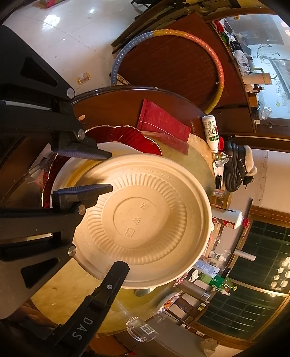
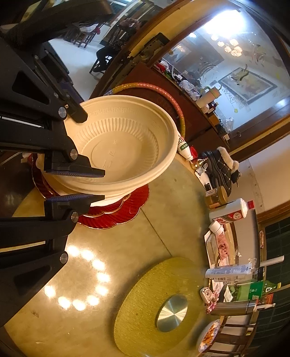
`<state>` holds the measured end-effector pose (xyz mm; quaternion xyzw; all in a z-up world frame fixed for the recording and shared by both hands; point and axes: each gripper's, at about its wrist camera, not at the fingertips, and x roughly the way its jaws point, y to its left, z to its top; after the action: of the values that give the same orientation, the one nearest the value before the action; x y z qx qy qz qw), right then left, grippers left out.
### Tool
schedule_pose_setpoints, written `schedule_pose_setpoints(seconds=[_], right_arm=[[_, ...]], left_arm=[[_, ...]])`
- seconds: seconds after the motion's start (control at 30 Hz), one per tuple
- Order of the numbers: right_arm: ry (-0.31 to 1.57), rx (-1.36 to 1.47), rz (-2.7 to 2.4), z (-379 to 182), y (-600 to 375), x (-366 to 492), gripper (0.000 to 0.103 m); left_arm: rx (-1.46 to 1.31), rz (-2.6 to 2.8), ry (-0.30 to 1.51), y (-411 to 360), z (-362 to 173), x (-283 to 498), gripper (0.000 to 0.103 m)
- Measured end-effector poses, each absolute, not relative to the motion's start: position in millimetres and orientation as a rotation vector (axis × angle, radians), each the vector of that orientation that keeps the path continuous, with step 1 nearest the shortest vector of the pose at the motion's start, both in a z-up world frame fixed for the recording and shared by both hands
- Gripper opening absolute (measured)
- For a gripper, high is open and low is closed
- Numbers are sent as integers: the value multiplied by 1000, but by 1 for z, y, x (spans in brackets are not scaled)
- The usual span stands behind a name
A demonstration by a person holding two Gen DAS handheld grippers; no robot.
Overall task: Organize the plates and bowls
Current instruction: 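Lower the second beige bowl into the stacked bowls, then open both grippers to release the second beige bowl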
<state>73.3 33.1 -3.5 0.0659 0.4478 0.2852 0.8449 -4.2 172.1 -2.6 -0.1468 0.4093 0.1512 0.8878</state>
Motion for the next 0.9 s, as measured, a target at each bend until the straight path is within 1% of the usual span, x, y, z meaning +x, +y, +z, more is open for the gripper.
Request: schedule_pose_setpoints(seconds=[0.27, 0.37, 0.43, 0.6, 0.67, 0.7, 0.73, 0.77, 0.8, 0.83, 0.9], right_arm=[[985, 149, 618, -2, 40, 83, 21], [1006, 164, 631, -4, 40, 81, 27], [1013, 175, 646, -4, 40, 80, 36], [1038, 215, 666, -5, 39, 82, 46], [1039, 224, 663, -5, 38, 81, 50], [1036, 226, 660, -4, 38, 81, 56], [1034, 229, 659, -4, 37, 81, 60], [1029, 236, 656, -3, 36, 81, 62], [1027, 240, 656, -3, 35, 80, 67], [1024, 244, 658, -2, 34, 79, 72], [1010, 241, 657, 1, 33, 77, 78]], left_arm=[[-299, 340, 838, 173, 2, -6, 19], [-292, 342, 836, 173, 3, -9, 19], [-288, 341, 830, 173, 5, -11, 19], [-290, 344, 818, 173, 6, -15, 21], [-283, 355, 803, 172, 8, -18, 24], [-274, 366, 794, 171, 9, -19, 30], [-270, 371, 785, 171, 10, -21, 41], [-266, 373, 775, 170, 11, -22, 46], [-262, 376, 764, 169, 12, -23, 57], [-252, 383, 746, 168, 14, -26, 62], [-237, 396, 725, 167, 16, -28, 64]])
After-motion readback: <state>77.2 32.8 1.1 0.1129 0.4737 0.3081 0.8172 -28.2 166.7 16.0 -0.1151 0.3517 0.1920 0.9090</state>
